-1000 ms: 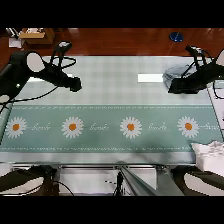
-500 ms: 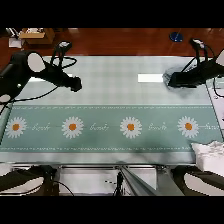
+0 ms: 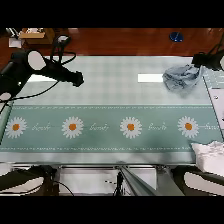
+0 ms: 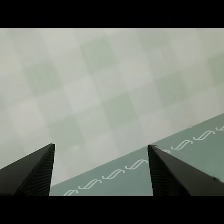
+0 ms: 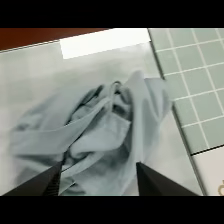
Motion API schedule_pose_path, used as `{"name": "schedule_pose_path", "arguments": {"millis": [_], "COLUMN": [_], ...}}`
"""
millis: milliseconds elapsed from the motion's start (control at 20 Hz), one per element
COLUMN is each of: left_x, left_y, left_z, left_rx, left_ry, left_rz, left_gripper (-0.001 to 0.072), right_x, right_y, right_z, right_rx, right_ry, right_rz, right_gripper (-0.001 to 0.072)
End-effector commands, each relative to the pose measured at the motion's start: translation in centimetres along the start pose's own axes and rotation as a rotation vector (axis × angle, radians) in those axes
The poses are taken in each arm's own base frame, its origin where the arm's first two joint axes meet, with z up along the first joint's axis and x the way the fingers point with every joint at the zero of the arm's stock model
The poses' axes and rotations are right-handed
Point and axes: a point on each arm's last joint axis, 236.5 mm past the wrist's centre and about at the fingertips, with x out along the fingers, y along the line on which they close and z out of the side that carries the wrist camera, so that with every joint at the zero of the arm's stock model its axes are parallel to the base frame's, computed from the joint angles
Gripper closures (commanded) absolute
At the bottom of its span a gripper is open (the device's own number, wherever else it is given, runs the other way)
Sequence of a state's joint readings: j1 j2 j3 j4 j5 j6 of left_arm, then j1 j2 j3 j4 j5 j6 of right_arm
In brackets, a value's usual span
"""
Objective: Fold the shirts.
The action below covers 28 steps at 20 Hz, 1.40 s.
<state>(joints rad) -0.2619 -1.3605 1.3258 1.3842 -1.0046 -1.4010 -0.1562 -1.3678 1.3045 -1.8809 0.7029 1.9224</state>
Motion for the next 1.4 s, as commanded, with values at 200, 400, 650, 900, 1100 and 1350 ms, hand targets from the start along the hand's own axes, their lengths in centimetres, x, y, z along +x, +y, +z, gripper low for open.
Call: {"name": "schedule_pose_path", "arguments": {"millis": [200, 400, 650, 900, 1100, 1350], "left_x": [-1.8, -1.8, -1.9, -5.6, -14.6, -30.2], "left_y": [-0.4, -1.9, -2.5, -3.0, -4.4, -8.0], "left_z": [2.7, 2.9, 3.1, 5.6, 10.6, 13.6], "left_rx": [0.003, -0.034, -0.049, -0.023, 0.034, 0.107], "left_ry": [-0.069, -0.079, -0.085, -0.156, -0.346, -0.66], "left_rz": [-0.009, -0.071, -0.098, -0.101, -0.101, -0.145], "left_gripper": [-0.0013, -0.0013, -0.0013, -0.0013, -0.0013, -0.0013], "right_x": [9.0, 12.5, 15.2, 7.4, -7.7, -28.1], "right_y": [-4.8, -3.7, -1.1, -1.3, -2.3, -3.3], "right_z": [-5.0, -7.4, -7.3, 2.9, 12.4, 16.2], "right_rx": [0.346, 0.379, 0.576, 0.509, 0.343, 0.252], "right_ry": [0.114, 0.142, 0.093, -0.164, -0.465, -0.769], "right_rz": [0.007, 0.029, 0.117, 0.206, 0.246, 0.289], "right_gripper": [0.0131, 0.0131, 0.067, 0.0688, 0.0688, 0.0688]}}
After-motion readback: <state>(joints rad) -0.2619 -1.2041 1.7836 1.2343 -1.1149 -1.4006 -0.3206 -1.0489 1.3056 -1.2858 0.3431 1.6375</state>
